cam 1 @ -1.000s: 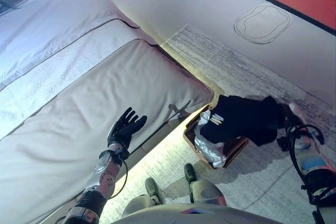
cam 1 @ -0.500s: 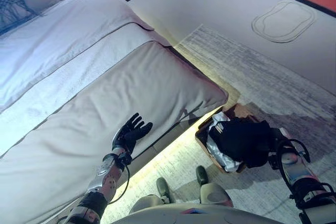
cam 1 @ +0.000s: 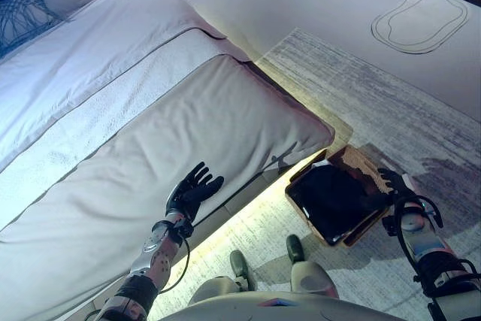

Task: Pick up the clothes from the bed and place them into the basket

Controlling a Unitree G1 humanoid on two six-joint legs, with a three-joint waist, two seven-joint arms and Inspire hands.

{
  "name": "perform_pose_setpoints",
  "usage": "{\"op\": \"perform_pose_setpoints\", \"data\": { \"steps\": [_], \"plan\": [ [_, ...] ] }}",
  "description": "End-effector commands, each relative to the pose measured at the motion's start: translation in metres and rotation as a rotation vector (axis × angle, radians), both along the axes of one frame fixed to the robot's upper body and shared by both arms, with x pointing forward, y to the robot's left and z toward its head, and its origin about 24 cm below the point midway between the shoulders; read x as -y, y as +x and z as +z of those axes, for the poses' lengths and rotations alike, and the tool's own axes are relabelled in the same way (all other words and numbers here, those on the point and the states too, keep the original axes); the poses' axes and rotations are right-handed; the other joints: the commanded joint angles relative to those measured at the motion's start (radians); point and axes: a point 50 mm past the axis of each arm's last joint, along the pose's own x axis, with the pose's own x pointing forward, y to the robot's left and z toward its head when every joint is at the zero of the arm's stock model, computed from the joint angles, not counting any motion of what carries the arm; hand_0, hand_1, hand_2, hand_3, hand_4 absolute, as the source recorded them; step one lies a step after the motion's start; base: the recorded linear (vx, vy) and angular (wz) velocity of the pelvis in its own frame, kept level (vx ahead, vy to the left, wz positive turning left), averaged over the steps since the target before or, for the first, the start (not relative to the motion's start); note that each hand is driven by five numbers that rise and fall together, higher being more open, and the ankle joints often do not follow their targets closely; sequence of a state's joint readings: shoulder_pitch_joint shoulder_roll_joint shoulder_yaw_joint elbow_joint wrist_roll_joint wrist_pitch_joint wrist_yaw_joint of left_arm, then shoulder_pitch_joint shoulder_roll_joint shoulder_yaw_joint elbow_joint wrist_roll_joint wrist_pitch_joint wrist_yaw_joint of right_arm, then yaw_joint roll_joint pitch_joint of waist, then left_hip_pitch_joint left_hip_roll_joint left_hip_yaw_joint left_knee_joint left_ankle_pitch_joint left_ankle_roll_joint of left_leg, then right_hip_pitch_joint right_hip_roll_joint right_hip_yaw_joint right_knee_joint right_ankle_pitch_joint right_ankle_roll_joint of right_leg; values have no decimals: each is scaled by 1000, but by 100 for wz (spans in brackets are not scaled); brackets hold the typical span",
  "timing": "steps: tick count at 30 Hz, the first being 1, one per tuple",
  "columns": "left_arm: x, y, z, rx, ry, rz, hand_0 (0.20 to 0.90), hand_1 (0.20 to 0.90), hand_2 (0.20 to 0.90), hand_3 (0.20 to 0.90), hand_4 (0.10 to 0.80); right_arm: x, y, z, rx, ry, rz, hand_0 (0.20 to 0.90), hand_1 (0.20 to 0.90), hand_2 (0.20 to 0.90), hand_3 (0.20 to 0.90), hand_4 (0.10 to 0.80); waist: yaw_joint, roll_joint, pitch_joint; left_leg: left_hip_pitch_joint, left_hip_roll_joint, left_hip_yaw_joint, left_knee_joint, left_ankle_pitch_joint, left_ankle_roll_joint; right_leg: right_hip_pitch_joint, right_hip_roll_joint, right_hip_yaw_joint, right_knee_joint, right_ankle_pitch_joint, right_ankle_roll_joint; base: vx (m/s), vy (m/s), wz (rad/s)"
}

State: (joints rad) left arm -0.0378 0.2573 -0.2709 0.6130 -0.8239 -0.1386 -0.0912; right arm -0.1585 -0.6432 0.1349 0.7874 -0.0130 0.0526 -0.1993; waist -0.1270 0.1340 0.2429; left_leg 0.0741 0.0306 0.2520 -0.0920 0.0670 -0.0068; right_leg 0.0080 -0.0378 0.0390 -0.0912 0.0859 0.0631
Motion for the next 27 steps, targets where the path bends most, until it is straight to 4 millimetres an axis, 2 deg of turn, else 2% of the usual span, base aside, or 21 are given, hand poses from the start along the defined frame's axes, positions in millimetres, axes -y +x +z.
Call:
{"op": "perform_pose_setpoints", "data": {
  "steps": [1, 4, 7, 8, 10, 13, 15, 17, 22, 27],
  "plan": [
    [-10, 22, 24, 155, 27, 33, 900, 900, 900, 900, 800, -2, 32, 46, 238, -96, 53, 900, 900, 900, 900, 800, 15, -62, -36, 26, -27, -92, 5, -82, -3, -14, -7, -39, 71, -23, 7, 0, 0, 0],
    [-12, 19, 21, 138, 33, 65, 900, 900, 900, 900, 800, -17, 44, 64, 343, -174, 104, 900, 900, 900, 900, 800, 17, -74, -46, 27, -27, -106, 5, -83, -2, -6, -2, -43, 69, -24, 5, 14, -4, 3],
    [-12, 12, 13, 115, 76, 100, 900, 900, 900, 900, 800, -49, 55, 84, 474, -294, 240, 900, 900, 900, 900, 800, 21, -86, -68, 29, -27, -118, 5, -82, -2, 5, 1, -51, 58, -22, 4, 56, 27, 10],
    [-11, 11, 12, 112, 84, 103, 900, 900, 900, 900, 800, -57, 55, 85, 492, -309, 279, 900, 900, 900, 900, 800, 23, -87, -72, 29, -27, -122, 5, -81, -2, 8, 1, -52, 54, -22, 4, 56, 31, 12],
    [-7, 8, 10, 107, 118, 107, 900, 900, 900, 900, 800, -88, 53, 85, 554, -313, 411, 900, 900, 900, 900, 800, 31, -95, -86, 26, -27, -138, 5, -78, -2, 19, 3, -58, 39, -20, 3, 52, 28, 12],
    [0, 6, 8, 93, 204, 91, 900, 900, 900, 900, 800, -119, 47, 81, 596, -316, 550, 900, 900, 900, 900, 800, 46, -102, -100, 20, -28, -155, 5, -75, -5, 32, 1, -73, 17, -17, 3, 43, 24, 17],
    [4, 4, 3, 46, 245, 80, 900, 900, 900, 900, 800, -143, 44, 82, 630, -315, 668, 900, 900, 900, 900, 800, 68, -107, -112, 12, -30, -172, 5, -72, -5, 38, -1, -99, 21, -29, 3, 48, 21, 41],
    [6, 1, 2, 37, 291, 55, 900, 900, 900, 900, 800, -160, 41, 81, 646, -290, 734, 900, 900, 900, 900, 800, 87, -115, -122, 4, -30, -187, 5, -66, -6, 45, -6, -132, 25, -39, 1, 44, 0, 56],
    [-1, 3, 9, 79, 515, -3, 900, 900, 900, 900, 800, -177, 41, 82, 635, -236, 818, 900, 900, 900, 900, 800, 143, -129, -136, -17, -36, -246, 5, -47, -5, 66, -11, -193, 26, -59, -2, 30, 8, 46],
    [-15, 4, 20, 150, 726, -60, 900, 900, 900, 900, 800, -177, 40, 78, 587, -239, 837, 900, 900, 900, 900, 800, 193, -141, -138, -21, -40, -291, 5, -33, -6, 87, -16, -244, 28, -65, -3, 22, -4, 36]
  ]
}}
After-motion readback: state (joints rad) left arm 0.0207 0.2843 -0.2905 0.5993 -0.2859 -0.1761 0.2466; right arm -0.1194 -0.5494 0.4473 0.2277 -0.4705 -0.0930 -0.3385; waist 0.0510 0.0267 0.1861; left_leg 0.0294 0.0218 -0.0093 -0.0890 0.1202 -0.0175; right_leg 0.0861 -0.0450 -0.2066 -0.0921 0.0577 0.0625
